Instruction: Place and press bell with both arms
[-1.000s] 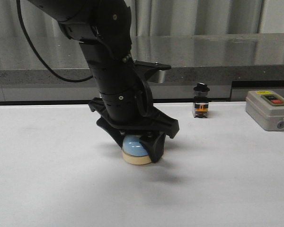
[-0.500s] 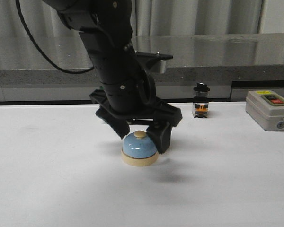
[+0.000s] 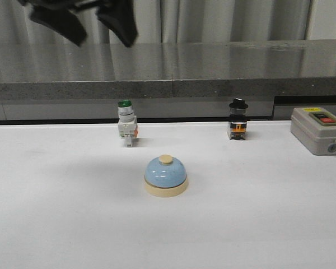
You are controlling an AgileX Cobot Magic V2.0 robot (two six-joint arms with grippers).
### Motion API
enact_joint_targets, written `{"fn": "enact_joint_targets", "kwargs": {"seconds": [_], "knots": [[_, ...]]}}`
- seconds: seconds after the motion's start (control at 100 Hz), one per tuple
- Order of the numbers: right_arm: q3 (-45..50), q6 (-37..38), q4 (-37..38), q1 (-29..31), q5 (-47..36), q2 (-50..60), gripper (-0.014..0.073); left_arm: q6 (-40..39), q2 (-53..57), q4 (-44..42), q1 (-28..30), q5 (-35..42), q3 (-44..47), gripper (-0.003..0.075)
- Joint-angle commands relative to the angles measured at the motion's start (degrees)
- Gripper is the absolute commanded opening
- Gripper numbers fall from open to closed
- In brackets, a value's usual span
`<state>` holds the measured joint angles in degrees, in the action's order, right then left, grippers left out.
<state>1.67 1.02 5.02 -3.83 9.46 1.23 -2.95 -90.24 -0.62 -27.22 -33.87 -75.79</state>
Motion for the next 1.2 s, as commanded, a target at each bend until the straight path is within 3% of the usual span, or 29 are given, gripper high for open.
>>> {"fn": "enact_joint_targets", "kwargs": {"seconds": [0.0,0.34,0.66,0.73,0.8,1.0,1.19], "knots": [[-1.0,-0.3,0.0,-0.1,-4.0,0.5,-0.0059,-1.0,8.3,0.0,3.7,5.9,2.9,0.0601],[-1.0,-0.3,0.0,-0.1,-4.0,0.5,-0.0059,-1.0,32.7,0.0,16.7,15.0,26.4,0.0600],[-1.0,-0.3,0.0,-0.1,-4.0,0.5,-0.0059,-1.0,55.1,1.7,18.8,15.7,43.0,0.0583],[-1.0,-0.3,0.0,-0.1,-4.0,0.5,-0.0059,-1.0,59.1,1.9,18.8,14.9,45.2,0.0525],[-1.0,-0.3,0.0,-0.1,-4.0,0.5,-0.0059,-1.0,62.5,1.9,18.8,14.7,46.8,0.0413],[-1.0,-0.3,0.0,-0.1,-4.0,0.5,-0.0059,-1.0,67.3,1.9,18.8,14.6,48.3,-0.0015],[-1.0,-0.3,0.0,-0.1,-4.0,0.5,-0.0059,-1.0,67.3,1.9,18.8,14.9,48.3,-0.0019]]}}
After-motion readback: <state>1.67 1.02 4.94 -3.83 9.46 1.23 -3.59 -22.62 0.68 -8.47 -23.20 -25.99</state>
